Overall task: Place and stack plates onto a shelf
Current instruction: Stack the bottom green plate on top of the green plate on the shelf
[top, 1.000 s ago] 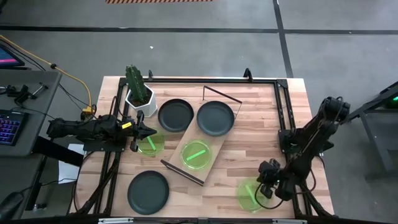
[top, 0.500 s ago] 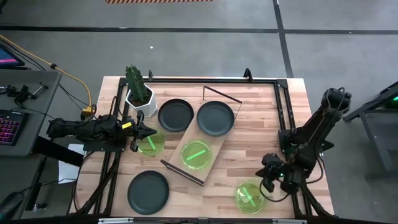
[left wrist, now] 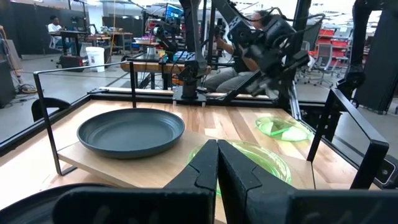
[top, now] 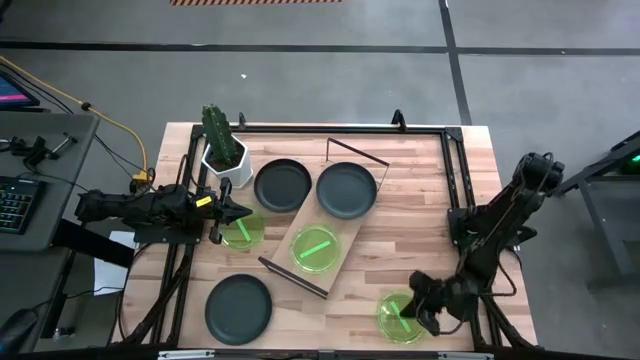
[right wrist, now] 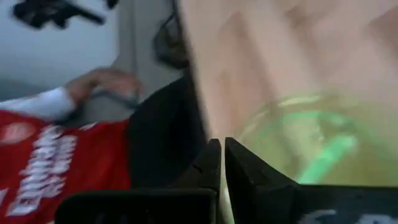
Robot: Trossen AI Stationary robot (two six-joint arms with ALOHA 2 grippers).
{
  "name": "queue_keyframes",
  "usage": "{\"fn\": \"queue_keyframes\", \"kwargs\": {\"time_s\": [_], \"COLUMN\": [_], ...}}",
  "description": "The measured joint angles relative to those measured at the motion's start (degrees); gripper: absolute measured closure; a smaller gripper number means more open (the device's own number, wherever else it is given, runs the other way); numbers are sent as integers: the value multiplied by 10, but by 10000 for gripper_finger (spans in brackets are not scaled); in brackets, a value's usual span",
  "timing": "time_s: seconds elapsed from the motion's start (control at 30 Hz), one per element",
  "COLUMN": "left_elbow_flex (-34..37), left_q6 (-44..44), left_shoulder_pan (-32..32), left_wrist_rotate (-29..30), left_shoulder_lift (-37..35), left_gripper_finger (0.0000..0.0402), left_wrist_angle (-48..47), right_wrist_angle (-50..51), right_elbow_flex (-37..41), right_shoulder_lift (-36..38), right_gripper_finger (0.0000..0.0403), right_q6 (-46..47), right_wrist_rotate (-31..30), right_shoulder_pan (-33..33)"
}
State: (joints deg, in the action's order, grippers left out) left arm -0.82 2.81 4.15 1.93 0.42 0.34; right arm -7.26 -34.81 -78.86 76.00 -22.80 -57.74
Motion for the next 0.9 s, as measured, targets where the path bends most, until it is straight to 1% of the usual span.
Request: {"fn": "queue_keyframes", "kwargs": {"time_s": [0.07,0.27,0.37,0.5,0.57,0.67,0.8,0.9], "left_elbow_flex": [0,0,0,0,0,0,0,0], "left_q6": [0,0,0,0,0,0,0,0], "left_shoulder_pan": [0,0,0,0,0,0,0,0], "left_wrist_rotate": [0,0,0,0,0,0,0,0], "left_shoulder_lift": [0,0,0,0,0,0,0,0], "left_gripper_finger": [401,401,401,401,401,402,401,401], "left_wrist_angle": [0,0,0,0,0,0,0,0], "right_wrist_angle": [-18,48,64,125,173,240,281,306], "right_elbow_flex": [-2,-27,-48,-87,-102,-115,-115,-114], "right_shoulder_lift": [-22,-118,-160,-192,-201,-200,-191,-188], "right_gripper_finger": [401,402,403,403,403,403,403,403], "right_q6": [4,62,62,53,46,35,24,21], "right_wrist_rotate": [24,126,185,213,203,150,61,19], "right_shoulder_pan": [0,25,43,66,77,97,120,138]}}
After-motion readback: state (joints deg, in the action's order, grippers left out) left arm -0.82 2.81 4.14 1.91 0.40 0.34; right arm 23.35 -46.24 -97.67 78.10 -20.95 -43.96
